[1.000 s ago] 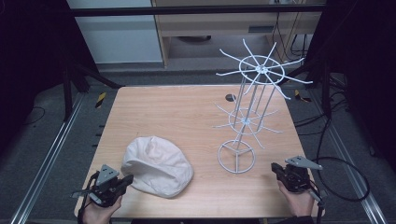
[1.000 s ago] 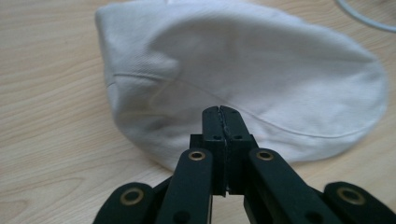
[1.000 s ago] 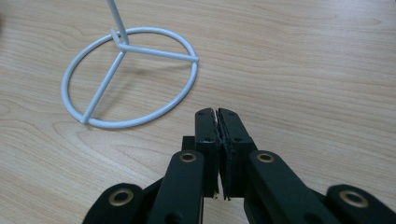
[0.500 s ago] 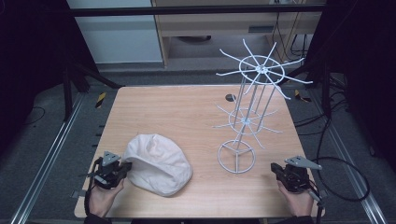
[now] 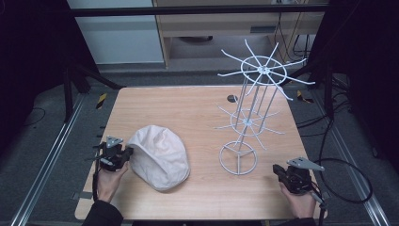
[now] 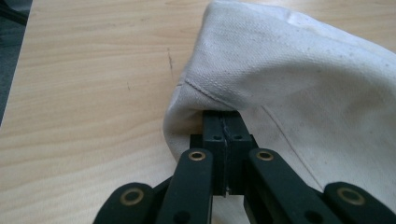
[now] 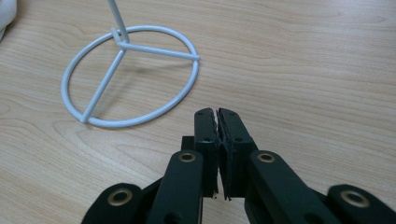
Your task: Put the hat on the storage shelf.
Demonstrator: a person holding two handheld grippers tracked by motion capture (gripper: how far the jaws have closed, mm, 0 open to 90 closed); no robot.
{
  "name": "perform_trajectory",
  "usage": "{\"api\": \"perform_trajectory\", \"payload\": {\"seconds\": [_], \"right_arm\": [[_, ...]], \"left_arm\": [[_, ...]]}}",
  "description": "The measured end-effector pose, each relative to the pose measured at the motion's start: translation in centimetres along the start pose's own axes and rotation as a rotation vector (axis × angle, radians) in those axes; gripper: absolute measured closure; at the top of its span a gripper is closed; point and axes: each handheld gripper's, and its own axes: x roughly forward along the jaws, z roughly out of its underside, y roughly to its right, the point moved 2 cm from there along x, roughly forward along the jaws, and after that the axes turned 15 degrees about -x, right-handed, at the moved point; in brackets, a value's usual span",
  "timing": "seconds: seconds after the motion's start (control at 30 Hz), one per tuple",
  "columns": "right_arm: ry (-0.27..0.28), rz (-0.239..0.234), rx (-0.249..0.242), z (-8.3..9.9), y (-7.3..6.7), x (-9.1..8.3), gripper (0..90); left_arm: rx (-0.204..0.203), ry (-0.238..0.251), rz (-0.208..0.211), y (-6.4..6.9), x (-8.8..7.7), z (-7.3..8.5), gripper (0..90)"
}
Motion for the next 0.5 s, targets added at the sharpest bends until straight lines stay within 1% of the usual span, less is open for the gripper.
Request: {"api": "perform_trajectory", "payload": {"seconds": [0.03, 0.13, 0.2, 0.23, 0.27, 0.3, 0.33, 0.37, 0.4, 0.43, 0.5], "right_arm": [[0.0, -0.002, 0.003, 0.0, 0.0, 0.0, 86.9], [-0.001, -0.002, 0.003, 0.0, 0.0, 0.0, 86.9], [-0.001, -0.002, 0.003, 0.0, 0.0, 0.0, 86.9], [0.0, -0.002, 0.002, 0.0, 0.0, 0.0, 86.9], [-0.001, -0.004, 0.007, 0.0, 0.0, -0.1, 86.9], [0.001, -0.001, 0.002, 0.0, 0.0, 0.0, 86.9], [0.0, -0.002, 0.003, 0.0, 0.0, 0.0, 86.9], [0.0, -0.002, 0.004, 0.0, 0.0, 0.0, 86.9], [0.0, -0.002, 0.004, 0.0, 0.0, 0.0, 86.9], [-0.001, -0.004, 0.007, 0.0, 0.0, 0.0, 86.9], [0.0, -0.002, 0.002, 0.0, 0.1, 0.0, 86.9]], "left_arm": [[-0.007, 0.001, -0.003, 0.0, 0.7, -0.4, 90.0], [-0.025, 0.006, -0.004, 0.1, 1.7, -1.2, 90.0], [-0.032, 0.007, -0.001, 0.2, 1.9, -1.4, 90.0], [-0.04, 0.006, -0.004, 0.3, 2.7, -1.9, 90.0], [-0.04, 0.006, -0.004, 0.3, 2.7, -1.9, 90.0], [-0.045, 0.006, -0.005, 0.4, 3.4, -2.4, 90.0], [-0.049, 0.011, -0.006, 0.4, 3.6, -2.7, 90.0], [-0.049, 0.011, -0.006, 0.4, 3.6, -2.7, 90.0], [-0.06, 0.018, 0.001, 0.5, 3.9, -2.8, 90.0], [-0.074, 0.011, 0.008, 0.5, 4.4, -3.0, 90.0], [-0.074, 0.011, 0.007, 0.5, 4.5, -3.0, 90.0]]}}
